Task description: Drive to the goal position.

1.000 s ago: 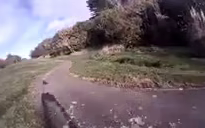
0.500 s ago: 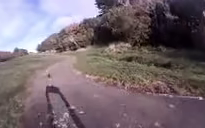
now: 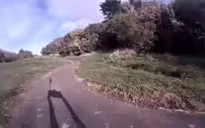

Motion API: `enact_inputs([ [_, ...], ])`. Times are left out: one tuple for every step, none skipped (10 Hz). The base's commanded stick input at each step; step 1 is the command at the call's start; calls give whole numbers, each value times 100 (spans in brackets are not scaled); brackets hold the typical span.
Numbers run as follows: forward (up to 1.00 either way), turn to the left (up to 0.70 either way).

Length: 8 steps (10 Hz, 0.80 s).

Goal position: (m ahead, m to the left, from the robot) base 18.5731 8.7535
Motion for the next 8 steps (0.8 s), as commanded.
enact_inputs([
  [6, 25],
  [6, 19],
  [6, 13],
  [6, 0],
  [6, 0],
  [69, 0],
  [70, 0],
  [70, 0],
])
